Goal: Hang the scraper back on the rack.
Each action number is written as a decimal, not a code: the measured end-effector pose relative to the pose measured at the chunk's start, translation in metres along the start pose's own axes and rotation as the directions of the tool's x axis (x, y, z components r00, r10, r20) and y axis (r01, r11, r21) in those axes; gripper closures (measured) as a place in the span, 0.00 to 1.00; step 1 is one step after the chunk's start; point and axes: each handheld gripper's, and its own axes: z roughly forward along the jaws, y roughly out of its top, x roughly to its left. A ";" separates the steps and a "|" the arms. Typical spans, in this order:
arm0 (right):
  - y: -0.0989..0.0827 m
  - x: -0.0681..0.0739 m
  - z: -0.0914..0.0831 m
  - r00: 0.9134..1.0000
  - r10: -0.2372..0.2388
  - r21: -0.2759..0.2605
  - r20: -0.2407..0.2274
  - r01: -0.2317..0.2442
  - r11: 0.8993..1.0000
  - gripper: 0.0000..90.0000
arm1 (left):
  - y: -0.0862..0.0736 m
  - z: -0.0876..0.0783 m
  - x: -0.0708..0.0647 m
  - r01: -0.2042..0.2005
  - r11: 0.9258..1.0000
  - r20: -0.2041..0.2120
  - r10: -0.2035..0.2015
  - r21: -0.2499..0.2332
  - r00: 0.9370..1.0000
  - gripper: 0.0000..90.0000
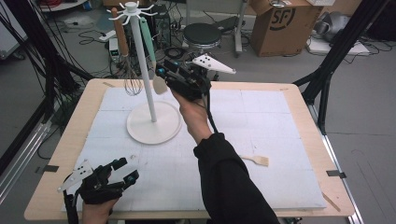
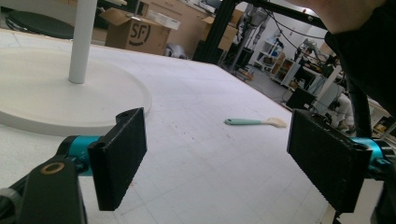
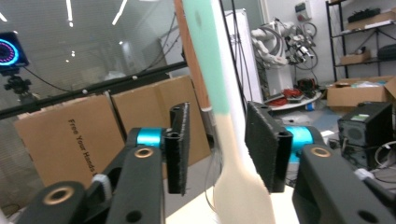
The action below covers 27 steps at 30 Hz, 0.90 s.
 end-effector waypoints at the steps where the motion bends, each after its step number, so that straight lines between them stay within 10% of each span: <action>1: 0.000 -0.001 -0.001 1.000 0.005 0.002 0.001 -0.005 1.000 0.62 | 0.000 0.000 0.000 0.003 1.000 0.000 -0.003 -0.001 1.000 0.23; 27: -0.014 -0.015 -0.050 0.999 -0.035 0.085 0.029 0.032 0.996 0.39 | 0.000 0.004 -0.001 -0.004 1.000 -0.007 0.004 0.002 1.000 0.21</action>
